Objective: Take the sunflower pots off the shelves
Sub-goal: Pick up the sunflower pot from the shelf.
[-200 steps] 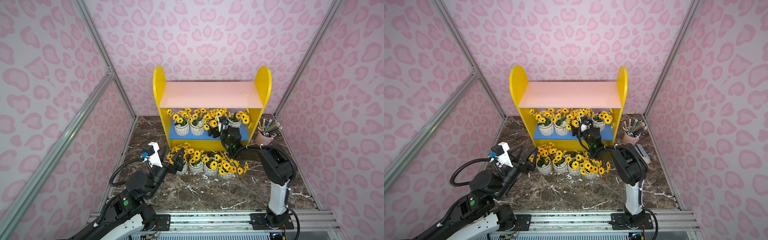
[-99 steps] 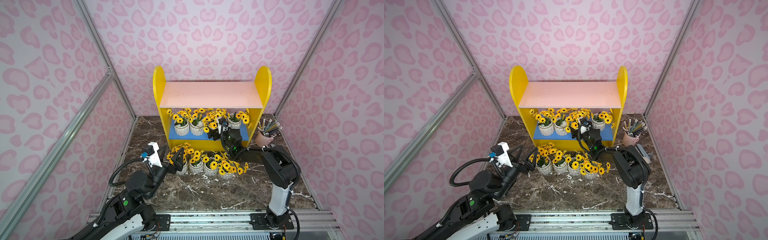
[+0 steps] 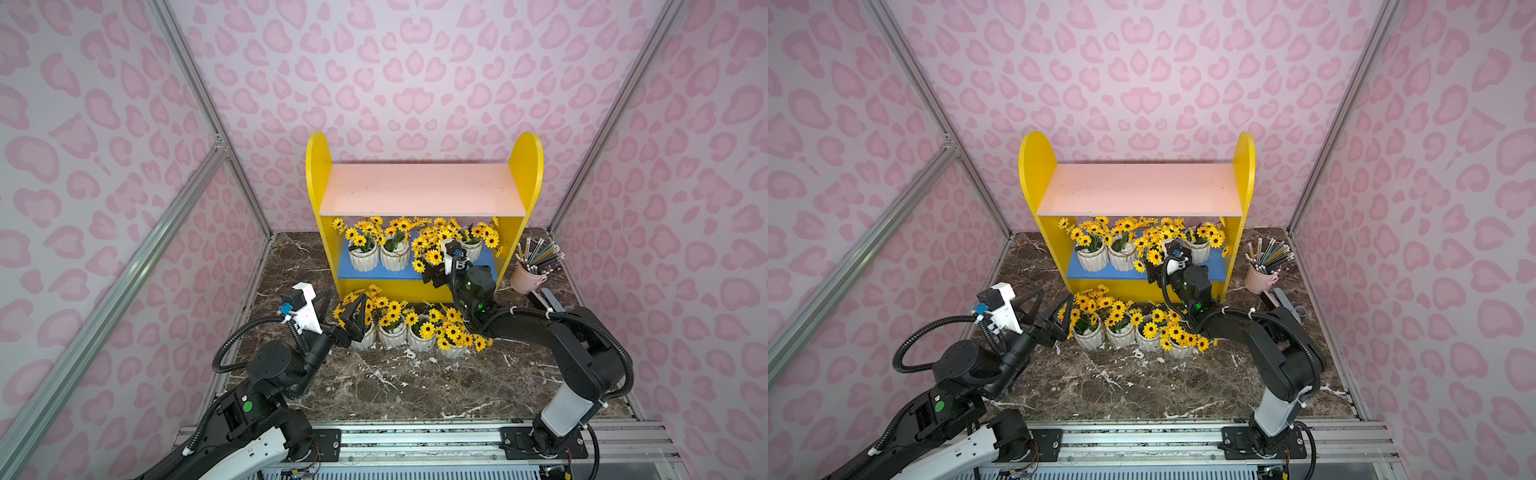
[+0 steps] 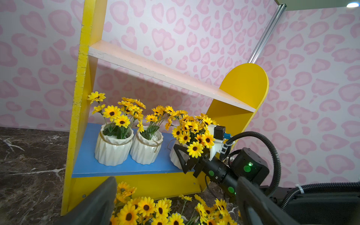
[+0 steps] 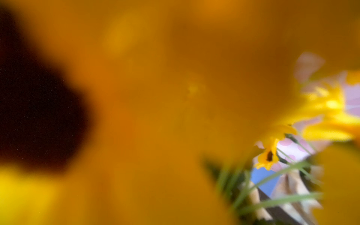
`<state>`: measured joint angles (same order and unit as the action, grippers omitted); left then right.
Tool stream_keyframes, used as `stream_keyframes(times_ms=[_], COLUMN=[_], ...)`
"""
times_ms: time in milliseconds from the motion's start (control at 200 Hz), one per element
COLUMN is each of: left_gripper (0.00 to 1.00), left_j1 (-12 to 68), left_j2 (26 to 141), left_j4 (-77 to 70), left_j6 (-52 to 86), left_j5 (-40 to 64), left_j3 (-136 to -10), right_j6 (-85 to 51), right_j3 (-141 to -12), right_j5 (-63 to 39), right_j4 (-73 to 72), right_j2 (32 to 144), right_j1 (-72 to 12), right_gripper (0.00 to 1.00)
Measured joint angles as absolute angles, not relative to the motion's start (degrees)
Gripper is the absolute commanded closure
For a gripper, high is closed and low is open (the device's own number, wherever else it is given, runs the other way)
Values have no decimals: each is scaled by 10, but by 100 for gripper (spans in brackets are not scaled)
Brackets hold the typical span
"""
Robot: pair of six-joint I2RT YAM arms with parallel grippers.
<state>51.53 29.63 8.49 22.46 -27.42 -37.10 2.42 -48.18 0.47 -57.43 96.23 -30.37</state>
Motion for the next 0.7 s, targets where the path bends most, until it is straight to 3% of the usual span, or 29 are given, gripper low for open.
stream_keyframes(times_ms=[705], left_gripper=[3], left_j1=[515], left_j2=[345], left_j4=[90], left_j6=[260], left_j5=[-274], left_j3=[-350], right_j6=[47], right_j3=[-360], right_j5=[34], right_j4=[-486], right_j2=[710], right_j1=[-353], right_gripper=[100])
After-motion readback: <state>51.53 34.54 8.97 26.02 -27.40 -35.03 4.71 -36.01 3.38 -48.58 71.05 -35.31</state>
